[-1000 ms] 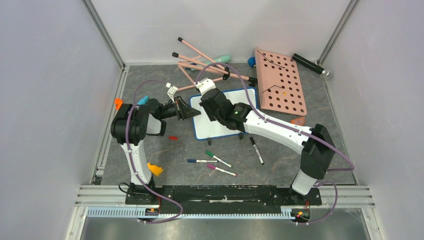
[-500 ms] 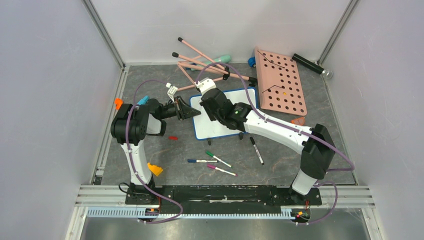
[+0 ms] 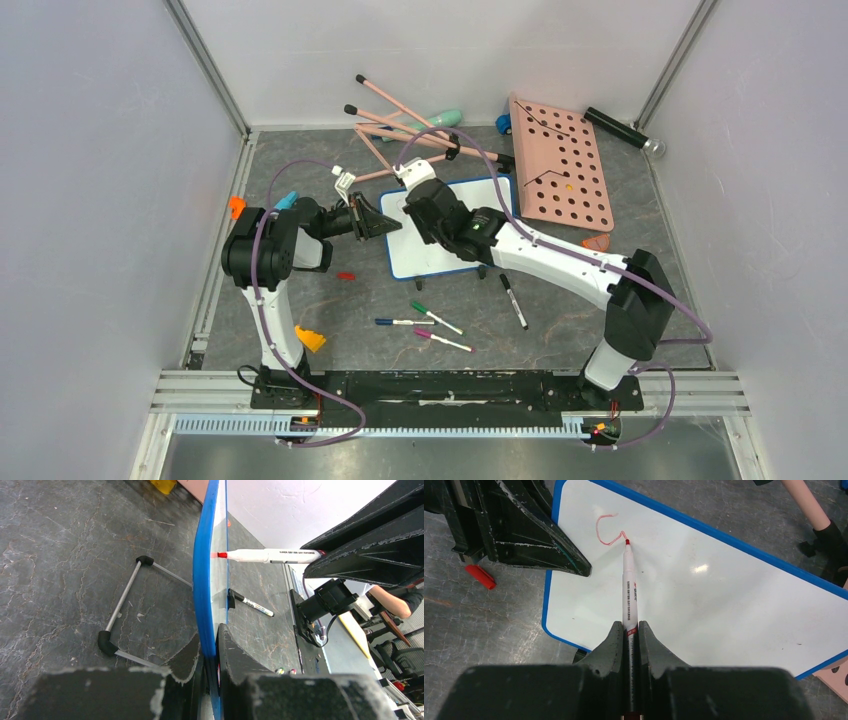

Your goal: Write a sentence on the whiteboard

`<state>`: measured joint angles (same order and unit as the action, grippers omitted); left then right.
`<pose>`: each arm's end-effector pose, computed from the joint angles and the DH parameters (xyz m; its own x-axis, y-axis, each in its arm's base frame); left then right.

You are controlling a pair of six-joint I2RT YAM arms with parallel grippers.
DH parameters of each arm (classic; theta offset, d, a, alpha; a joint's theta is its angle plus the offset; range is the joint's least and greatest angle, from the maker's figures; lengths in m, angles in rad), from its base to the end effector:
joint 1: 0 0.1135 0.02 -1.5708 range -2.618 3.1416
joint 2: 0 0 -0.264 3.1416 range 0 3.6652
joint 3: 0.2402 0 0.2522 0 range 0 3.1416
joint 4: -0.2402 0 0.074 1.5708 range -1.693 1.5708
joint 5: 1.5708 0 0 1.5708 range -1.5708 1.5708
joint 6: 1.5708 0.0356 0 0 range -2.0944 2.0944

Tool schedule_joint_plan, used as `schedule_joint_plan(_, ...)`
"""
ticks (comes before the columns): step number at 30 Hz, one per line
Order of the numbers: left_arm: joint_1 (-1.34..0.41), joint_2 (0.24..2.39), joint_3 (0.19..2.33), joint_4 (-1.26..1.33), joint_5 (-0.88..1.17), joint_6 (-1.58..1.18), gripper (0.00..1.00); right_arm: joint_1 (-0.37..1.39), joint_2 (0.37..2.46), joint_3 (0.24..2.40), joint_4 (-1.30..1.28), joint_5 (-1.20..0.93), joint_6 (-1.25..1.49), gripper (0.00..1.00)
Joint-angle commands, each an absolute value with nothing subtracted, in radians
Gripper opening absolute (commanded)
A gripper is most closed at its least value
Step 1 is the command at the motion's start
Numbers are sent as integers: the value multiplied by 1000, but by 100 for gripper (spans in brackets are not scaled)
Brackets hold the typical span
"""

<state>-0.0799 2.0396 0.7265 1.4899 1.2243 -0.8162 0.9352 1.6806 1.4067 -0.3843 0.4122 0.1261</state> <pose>0.3407 -0.0609 0.1426 -0.5721 -0.2024 -0.7948 0.7785 0.1710 -0.6039 0.2402 0.3016 0.3022 -0.4293 -0.3878 -0.8156 -0.4991 0.8545 -0.1436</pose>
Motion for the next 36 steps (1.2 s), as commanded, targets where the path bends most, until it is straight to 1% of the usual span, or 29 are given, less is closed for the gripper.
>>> schedule_joint_plan(1,-63,2059,741,1557,1175,-728,2,914,1659,1384,-404,435,133,0)
schedule_joint_plan(11,-63,2058,739,1557,1177,-727,2,915,1658,1369,-419,386,132,0)
schedule_joint_plan(20,-64,2058,739,1557,1177,-726,2,914,1640,1359,-409,382,133,0)
schedule_joint_plan(27,-64,2057,739,1557,1177,-726,2,914,1571,1343,-333,305,110,0)
schedule_joint_plan(36,-63,2056,738,1557,1180,-725,2,910,1557,1346,-348,363,98,0)
